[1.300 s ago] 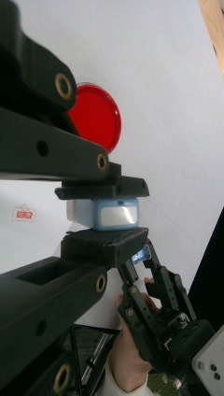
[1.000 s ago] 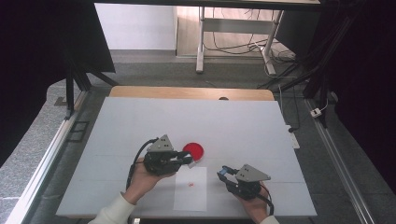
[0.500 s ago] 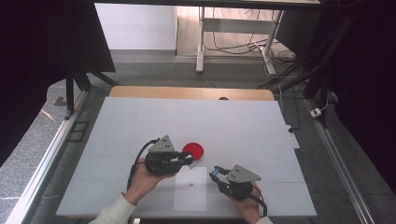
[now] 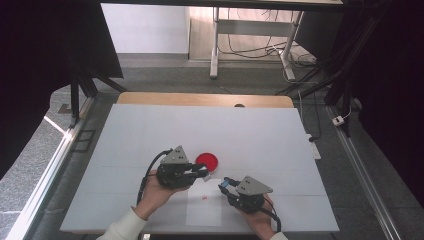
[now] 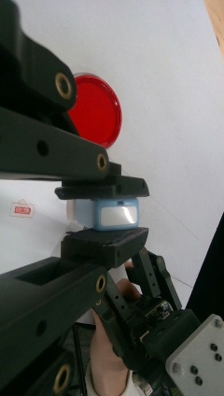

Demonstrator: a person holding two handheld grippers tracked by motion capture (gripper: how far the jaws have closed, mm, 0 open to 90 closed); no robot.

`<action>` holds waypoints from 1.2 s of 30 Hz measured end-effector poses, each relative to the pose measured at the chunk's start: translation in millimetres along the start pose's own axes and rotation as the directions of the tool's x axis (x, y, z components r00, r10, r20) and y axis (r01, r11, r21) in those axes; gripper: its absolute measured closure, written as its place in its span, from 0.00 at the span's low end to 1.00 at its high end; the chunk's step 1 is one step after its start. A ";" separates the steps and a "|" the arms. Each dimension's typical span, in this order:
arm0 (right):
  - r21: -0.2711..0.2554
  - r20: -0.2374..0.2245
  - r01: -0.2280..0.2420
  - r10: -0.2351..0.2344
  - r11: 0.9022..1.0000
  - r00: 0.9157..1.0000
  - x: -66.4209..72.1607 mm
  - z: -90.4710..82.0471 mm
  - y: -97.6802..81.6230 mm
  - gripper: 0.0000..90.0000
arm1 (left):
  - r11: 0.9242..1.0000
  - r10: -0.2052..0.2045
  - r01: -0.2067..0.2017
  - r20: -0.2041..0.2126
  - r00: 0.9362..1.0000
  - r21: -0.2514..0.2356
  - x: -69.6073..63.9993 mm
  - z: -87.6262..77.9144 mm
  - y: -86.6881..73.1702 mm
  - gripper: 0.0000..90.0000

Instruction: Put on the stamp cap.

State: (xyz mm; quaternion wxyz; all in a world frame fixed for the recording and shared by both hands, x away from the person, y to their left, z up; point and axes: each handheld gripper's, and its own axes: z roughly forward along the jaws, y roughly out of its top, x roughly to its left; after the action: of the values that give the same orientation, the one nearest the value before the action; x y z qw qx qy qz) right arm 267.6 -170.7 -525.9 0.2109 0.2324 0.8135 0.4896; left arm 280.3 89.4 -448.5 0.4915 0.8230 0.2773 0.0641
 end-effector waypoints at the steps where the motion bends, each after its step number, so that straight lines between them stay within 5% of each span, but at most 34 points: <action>1: -0.001 0.000 0.000 0.000 1.000 1.000 0.4 0.9 0.8 0.72 | 1.000 0.000 0.000 0.001 1.000 0.001 0.0 0.2 0.0 0.83; 4: -0.031 0.012 -0.017 0.017 0.999 1.000 2.2 5.6 2.5 0.72 | 1.000 -0.001 0.001 0.001 1.000 0.001 0.2 0.9 -0.1 0.83; 6: 0.007 0.003 0.001 -0.001 1.000 1.000 1.5 5.7 5.0 0.72 | 1.000 0.000 0.000 0.001 1.000 0.001 0.0 1.0 -0.1 0.83; 36: -0.007 0.013 0.011 -0.011 1.000 1.000 13.6 25.4 14.7 0.71 | 1.000 -0.008 0.008 0.010 1.000 -0.006 -1.3 5.6 -0.1 0.83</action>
State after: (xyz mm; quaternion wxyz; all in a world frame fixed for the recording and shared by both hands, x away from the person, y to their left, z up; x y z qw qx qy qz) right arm 273.7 -139.0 -525.3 0.2198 0.2304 0.8117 0.4896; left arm 281.3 84.4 -451.2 0.4957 0.8207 0.2781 0.0587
